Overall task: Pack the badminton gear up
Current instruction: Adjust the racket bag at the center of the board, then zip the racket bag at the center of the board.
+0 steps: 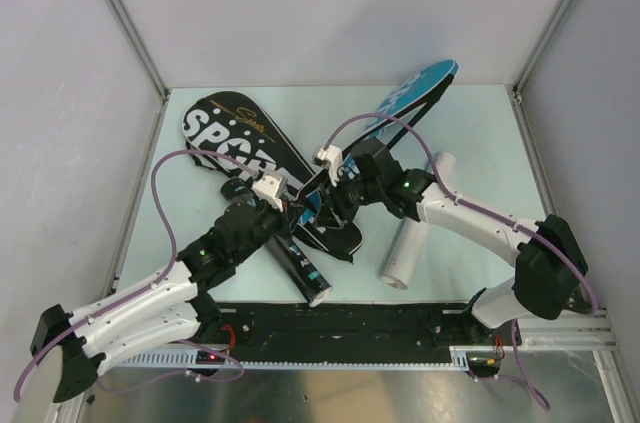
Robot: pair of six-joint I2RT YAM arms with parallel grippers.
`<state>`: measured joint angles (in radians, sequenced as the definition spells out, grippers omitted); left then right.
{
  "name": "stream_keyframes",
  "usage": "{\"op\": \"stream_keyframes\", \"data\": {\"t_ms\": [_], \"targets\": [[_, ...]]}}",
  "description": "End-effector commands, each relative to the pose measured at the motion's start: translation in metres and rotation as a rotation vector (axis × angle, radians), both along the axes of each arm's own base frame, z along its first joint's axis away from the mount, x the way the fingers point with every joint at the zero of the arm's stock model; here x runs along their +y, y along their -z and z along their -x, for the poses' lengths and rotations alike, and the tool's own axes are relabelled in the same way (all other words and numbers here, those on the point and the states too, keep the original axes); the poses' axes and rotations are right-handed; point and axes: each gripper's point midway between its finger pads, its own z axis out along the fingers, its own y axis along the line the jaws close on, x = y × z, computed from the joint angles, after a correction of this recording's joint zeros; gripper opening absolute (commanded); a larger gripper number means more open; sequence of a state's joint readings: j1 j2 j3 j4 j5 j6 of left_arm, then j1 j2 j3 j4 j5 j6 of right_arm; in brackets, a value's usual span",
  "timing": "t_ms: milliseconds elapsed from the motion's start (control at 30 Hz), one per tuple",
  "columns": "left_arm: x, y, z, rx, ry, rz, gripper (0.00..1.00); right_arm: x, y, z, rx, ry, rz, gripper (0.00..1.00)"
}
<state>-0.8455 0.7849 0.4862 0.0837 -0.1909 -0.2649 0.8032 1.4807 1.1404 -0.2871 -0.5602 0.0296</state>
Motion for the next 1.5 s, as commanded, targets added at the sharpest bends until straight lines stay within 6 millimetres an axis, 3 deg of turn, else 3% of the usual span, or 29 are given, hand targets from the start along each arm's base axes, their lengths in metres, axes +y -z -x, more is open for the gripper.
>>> {"op": "stream_keyframes", "data": {"t_ms": [0,267,400,700,1067,1367,1433,1467], "targets": [[-0.001,-0.035,-0.010,-0.067,-0.037,0.118,0.00,-0.005,0.001,0.002,0.015,0.039,0.004,0.45],[0.001,-0.033,-0.007,-0.072,-0.035,0.119,0.00,-0.023,-0.071,-0.025,-0.039,0.252,-0.176,0.56],[0.000,-0.033,-0.006,-0.073,-0.025,0.113,0.00,-0.029,-0.087,-0.037,-0.065,0.303,-0.225,0.59],[-0.003,-0.035,-0.005,-0.072,-0.009,0.117,0.00,-0.025,-0.070,-0.062,0.003,0.338,-0.227,0.59],[-0.005,-0.036,-0.006,-0.071,-0.005,0.116,0.00,0.004,-0.061,-0.061,0.117,0.320,-0.284,0.56],[-0.006,-0.037,-0.006,-0.074,-0.001,0.117,0.00,0.013,-0.052,-0.054,0.174,0.346,-0.268,0.51],[-0.007,-0.037,-0.006,-0.074,0.002,0.117,0.00,0.014,-0.053,-0.053,0.167,0.348,-0.269,0.47],[-0.007,-0.037,-0.006,-0.075,0.003,0.118,0.00,0.014,-0.054,-0.053,0.162,0.348,-0.269,0.41]]}}
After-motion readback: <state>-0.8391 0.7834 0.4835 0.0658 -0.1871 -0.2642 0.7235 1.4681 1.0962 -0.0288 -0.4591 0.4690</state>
